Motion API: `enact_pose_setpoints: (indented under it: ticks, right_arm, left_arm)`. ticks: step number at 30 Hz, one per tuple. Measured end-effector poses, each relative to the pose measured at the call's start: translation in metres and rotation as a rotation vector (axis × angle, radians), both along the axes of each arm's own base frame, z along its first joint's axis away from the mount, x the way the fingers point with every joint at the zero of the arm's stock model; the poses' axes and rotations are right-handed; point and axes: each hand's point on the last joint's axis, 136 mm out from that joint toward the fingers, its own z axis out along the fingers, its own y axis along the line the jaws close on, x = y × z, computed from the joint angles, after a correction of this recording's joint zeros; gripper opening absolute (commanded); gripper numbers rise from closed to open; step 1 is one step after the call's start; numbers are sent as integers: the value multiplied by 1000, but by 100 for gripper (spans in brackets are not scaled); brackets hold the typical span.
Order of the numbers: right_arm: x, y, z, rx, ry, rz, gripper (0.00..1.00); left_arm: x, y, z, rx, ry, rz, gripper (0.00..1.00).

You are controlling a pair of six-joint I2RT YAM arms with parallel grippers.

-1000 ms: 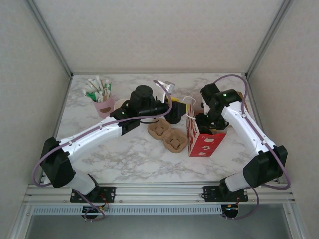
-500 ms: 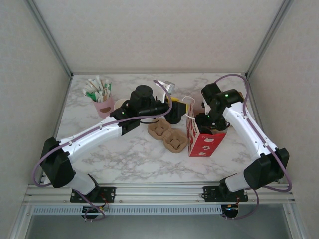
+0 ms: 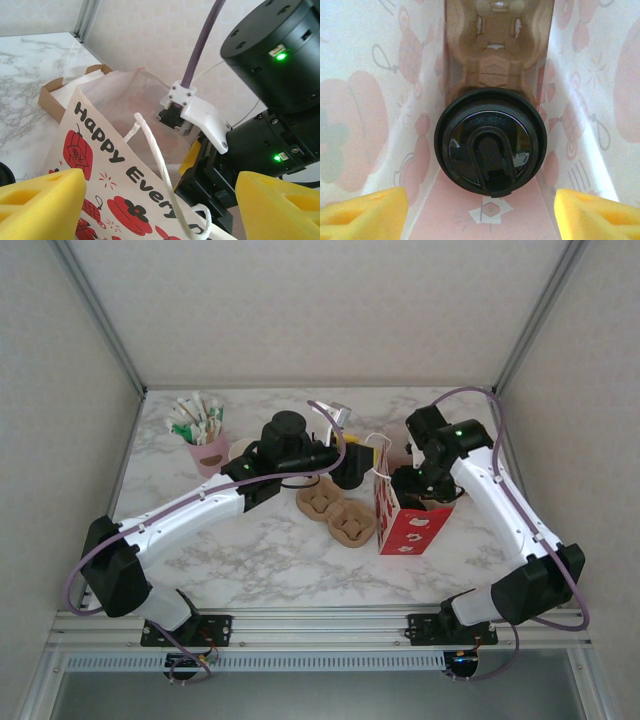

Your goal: Pack the takeout coffee

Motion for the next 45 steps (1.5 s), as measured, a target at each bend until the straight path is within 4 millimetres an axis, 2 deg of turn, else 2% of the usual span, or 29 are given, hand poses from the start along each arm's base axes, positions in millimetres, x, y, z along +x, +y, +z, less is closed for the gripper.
enact_pose_setpoints:
  ticks: [10, 30, 38, 45]
  right_arm:
    - [-4, 2, 10, 18, -38, 10, 76]
    - [-14, 3, 50, 91, -191, 28, 77]
    - [-21, 2, 70, 138, -278, 31, 77]
    - [-30, 2, 90, 200, -361, 43, 79]
  left_arm:
    - [2, 5, 0, -2, -5, 30, 85]
    - [1, 24, 34, -51, -64, 109, 94]
    - [0, 34, 41, -48, -70, 145, 99]
    - [-6, 46, 57, -66, -94, 170, 100]
